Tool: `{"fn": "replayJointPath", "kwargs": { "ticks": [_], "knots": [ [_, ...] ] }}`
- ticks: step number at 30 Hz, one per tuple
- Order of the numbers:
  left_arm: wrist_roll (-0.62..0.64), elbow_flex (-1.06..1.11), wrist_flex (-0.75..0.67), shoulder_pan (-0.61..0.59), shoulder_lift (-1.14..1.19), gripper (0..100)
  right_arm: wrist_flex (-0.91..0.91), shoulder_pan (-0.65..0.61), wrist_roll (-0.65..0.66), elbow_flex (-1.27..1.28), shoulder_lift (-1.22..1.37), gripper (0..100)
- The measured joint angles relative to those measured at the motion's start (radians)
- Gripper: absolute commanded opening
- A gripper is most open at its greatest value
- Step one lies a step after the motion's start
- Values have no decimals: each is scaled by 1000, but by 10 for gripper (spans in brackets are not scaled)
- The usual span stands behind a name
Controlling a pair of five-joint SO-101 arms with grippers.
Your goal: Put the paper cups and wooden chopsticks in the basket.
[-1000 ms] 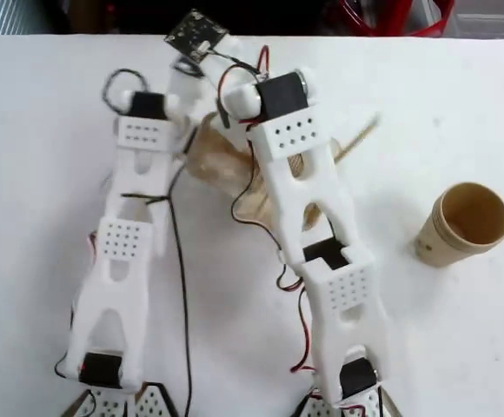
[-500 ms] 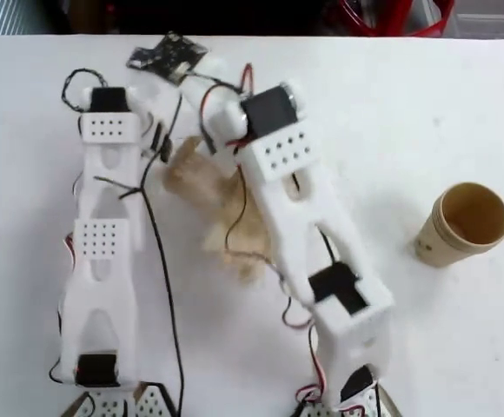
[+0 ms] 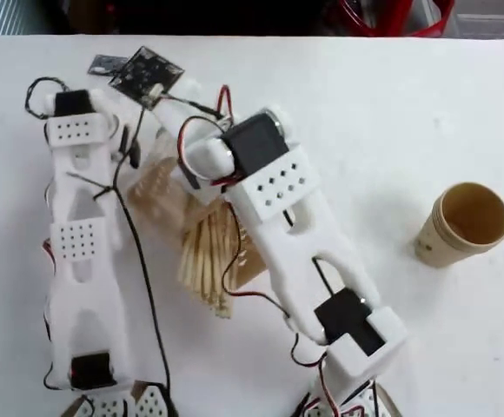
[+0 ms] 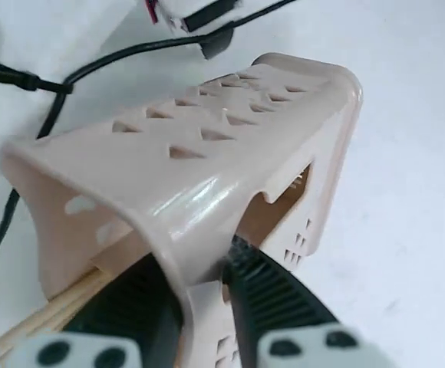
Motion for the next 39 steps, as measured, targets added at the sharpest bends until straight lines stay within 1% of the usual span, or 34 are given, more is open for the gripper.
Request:
{"fn": "replayJointPath", "kwargs": {
  "ticks": [3, 7, 10, 14, 17, 21, 26, 28, 34, 36, 39],
  "knots": [
    [-5, 0, 0, -11, 0, 214, -17, 55, -2, -35, 40, 18],
    [-5, 0, 0, 21, 0, 214, -52, 124, -3, -137, 195, 20],
    [-9, 0, 0, 58, 0, 214, -64, 186, -3, -273, 330, 21],
    [-58, 0, 0, 117, 0, 196, -68, 249, -3, -465, 502, 21],
    [-77, 46, 3, 150, 0, 161, -66, 256, -3, -582, 592, 22],
    [-140, 124, -3, 175, -5, 158, -55, 255, -5, -695, 672, 22],
    [-167, 146, -5, 178, -12, 155, -25, 267, -5, -789, 715, 24],
    [-176, 152, -5, 181, -14, 155, -9, 267, -5, -825, 724, 62],
    [-180, 164, -5, 189, -21, 157, -9, 255, -3, -928, 727, 236],
    [-180, 160, -5, 196, -21, 157, -9, 239, -3, -933, 718, 265],
    [-160, 129, 0, 198, -17, 157, -8, 212, -3, -933, 683, 269]
  ]
}}
